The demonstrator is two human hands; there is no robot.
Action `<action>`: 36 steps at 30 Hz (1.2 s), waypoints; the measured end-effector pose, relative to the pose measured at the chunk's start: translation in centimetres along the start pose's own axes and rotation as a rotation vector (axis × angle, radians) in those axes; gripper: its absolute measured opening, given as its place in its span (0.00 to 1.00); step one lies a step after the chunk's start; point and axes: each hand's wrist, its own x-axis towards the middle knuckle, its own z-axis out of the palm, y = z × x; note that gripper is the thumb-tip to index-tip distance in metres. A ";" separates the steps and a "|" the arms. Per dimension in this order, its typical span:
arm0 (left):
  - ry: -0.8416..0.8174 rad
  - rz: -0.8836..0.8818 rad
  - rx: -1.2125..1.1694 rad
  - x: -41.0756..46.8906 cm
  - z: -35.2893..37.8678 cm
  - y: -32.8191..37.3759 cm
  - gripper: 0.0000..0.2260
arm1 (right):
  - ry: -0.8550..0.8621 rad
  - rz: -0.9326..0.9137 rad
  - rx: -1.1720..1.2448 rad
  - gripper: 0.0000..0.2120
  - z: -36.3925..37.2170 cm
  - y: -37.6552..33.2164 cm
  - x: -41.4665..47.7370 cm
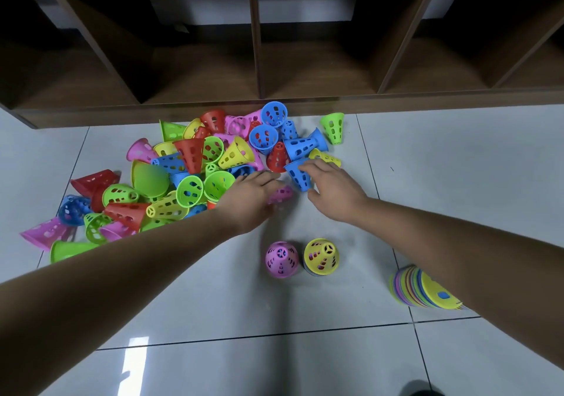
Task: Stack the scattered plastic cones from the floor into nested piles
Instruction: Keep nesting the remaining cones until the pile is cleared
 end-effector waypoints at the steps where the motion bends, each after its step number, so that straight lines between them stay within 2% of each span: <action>1: -0.016 -0.013 0.006 0.1 0.2 -0.2 0.27 | -0.008 -0.010 -0.029 0.29 0.0 0.0 0.6; 7: 0.004 -0.053 0.049 -0.2 1.0 -1.1 0.20 | -0.115 0.003 -0.135 0.35 0.2 0.0 2.6; 11: -0.077 -0.020 0.124 -1.0 1.6 -0.8 0.23 | -0.107 0.027 -0.232 0.37 0.3 -0.1 2.6; 16: -0.136 -0.009 0.149 -1.5 1.7 -0.4 0.21 | -0.146 0.054 -0.307 0.29 1.9 -0.2 0.7; 19: -0.130 -0.018 0.122 -1.7 1.3 -0.4 0.24 | -0.130 0.094 -0.296 0.27 2.4 0.0 -0.4; 22: -0.055 -0.043 0.003 -2.2 1.1 -0.5 0.25 | -0.142 0.176 -0.192 0.32 2.4 0.2 -1.5; 26: 0.051 -0.093 -0.272 -3.5 0.7 -0.2 0.30 | -0.175 0.217 -0.216 0.22 2.2 1.2 -2.5; 29: 0.133 -0.100 -0.396 -4.6 0.4 0.2 0.21 | -0.200 0.213 -0.273 0.27 2.0 1.3 -2.8; 32: 0.178 -0.109 -0.466 -5.6 0.1 0.8 0.18 | -0.227 0.189 -0.383 0.33 2.3 1.2 -3.3; 36: 0.203 -0.086 -0.532 -6.4 -0.6 1.5 0.16 | -0.243 0.104 -0.530 0.31 2.8 1.4 -3.8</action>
